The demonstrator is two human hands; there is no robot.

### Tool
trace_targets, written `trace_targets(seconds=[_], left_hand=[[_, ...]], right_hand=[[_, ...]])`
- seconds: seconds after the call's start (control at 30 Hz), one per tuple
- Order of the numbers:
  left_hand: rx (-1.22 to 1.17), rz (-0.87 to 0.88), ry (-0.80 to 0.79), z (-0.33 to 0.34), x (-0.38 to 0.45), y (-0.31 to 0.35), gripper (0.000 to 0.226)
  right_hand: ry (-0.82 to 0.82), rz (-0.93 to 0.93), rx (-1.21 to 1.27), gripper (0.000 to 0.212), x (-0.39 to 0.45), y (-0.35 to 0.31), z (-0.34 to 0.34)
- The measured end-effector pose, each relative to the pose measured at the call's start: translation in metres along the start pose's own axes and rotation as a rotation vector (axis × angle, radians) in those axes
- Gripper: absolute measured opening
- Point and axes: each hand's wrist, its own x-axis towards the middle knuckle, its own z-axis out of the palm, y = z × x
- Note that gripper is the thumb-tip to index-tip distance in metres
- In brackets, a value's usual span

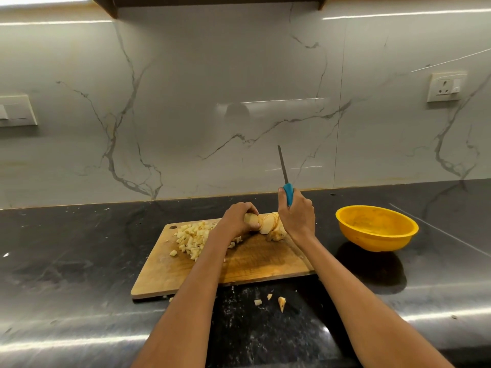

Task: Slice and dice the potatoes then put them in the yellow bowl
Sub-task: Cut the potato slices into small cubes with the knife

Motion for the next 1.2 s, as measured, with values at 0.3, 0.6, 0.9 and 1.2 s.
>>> trace_targets(seconds=[0.3,0.6,0.9,1.2], left_hand=[[-0.127,0.129,0.180,-0.005,-0.005,-0.001,0.047],[-0.105,0.179,-0.017,-0.011,-0.034,0.011,0.068],[-0.033,0.084,-0.042,0.006,-0.092,0.024,0.070],[-0.129,0.073,0.014,0.009,-0.114,0.020,0.052]], right_hand=[[0.000,0.002,-0.002,0.036,0.000,0.000,0.000],[-0.041,0.098,0.153,0.034,-0.007,-0.006,-0.012],[-0.455,0.495,0.601,0.043,-0.045,-0.027,-0.047],[-0.657,0.411,0.131,0.042,-0.084,-0.049,-0.091]])
